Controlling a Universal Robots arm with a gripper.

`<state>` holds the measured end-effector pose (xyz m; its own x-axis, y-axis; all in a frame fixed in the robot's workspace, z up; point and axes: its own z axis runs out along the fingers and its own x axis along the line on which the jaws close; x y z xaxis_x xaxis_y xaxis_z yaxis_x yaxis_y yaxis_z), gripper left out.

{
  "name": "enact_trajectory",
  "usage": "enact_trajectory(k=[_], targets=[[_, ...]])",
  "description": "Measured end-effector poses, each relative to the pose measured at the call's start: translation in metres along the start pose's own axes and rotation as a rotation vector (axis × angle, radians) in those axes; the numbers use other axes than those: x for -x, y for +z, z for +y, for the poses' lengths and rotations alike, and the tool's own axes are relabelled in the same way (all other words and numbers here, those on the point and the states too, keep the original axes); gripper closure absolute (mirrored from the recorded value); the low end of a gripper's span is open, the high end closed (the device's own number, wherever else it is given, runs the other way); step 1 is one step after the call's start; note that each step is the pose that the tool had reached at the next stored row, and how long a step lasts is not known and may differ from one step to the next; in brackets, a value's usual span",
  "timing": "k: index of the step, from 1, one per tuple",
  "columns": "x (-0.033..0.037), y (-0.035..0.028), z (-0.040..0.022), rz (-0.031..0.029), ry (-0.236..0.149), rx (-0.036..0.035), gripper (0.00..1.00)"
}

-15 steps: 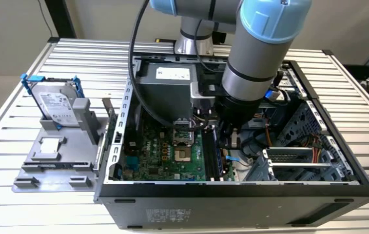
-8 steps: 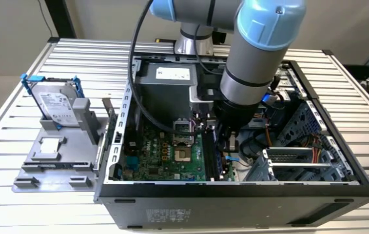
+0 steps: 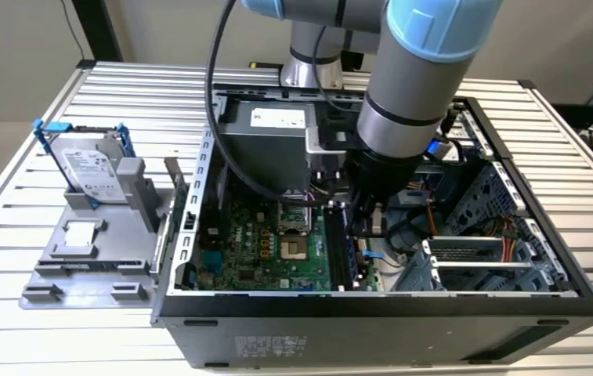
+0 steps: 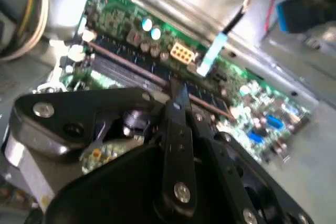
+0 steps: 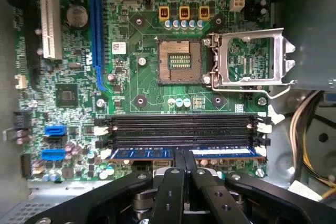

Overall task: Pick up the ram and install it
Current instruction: 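Press down the ram until it locks into place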

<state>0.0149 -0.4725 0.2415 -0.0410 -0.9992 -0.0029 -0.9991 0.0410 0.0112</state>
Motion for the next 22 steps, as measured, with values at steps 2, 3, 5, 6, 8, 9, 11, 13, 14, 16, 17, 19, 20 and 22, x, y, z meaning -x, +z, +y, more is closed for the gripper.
enact_trajectory(k=[2, 3, 5, 6, 8, 9, 11, 13, 14, 16, 17, 19, 20, 22], targets=[[0.0, -0.0091, 0.0001, 0.0003, 0.0, 0.0, 1.0], [0.0, -0.0139, 0.0001, 0.0003, 0.0, 0.0, 1.0], [0.0, -0.0227, 0.0002, 0.0002, 0.0, 0.0, 1.0], [0.0, -0.0274, 0.0003, 0.0004, 0.0, 0.0001, 1.0], [0.0001, -0.0366, 0.0004, 0.0002, 0.0, 0.0, 1.0], [0.0001, -0.0408, 0.0004, 0.0005, 0.0, 0.0001, 1.0], [0.0001, -0.0501, 0.0005, 0.0005, 0.0, 0.0, 1.0], [0.0001, -0.0591, 0.0006, 0.0003, 0.0, 0.0, 1.0], [0.0001, -0.0638, 0.0007, 0.0004, 0.0, 0.0001, 1.0], [0.0002, -0.0699, 0.0007, 0.0005, 0.0, 0.0001, 1.0], [0.0002, -0.0697, 0.0007, 0.0, 0.0, 0.0, 1.0], [0.0002, -0.0698, 0.0007, 0.0001, 0.0, 0.0001, 1.0], [0.0002, -0.0697, 0.0008, 0.0, 0.0, 0.0001, 1.0], [0.0002, -0.0698, 0.0008, 0.0, 0.0, 0.0002, 1.0]])
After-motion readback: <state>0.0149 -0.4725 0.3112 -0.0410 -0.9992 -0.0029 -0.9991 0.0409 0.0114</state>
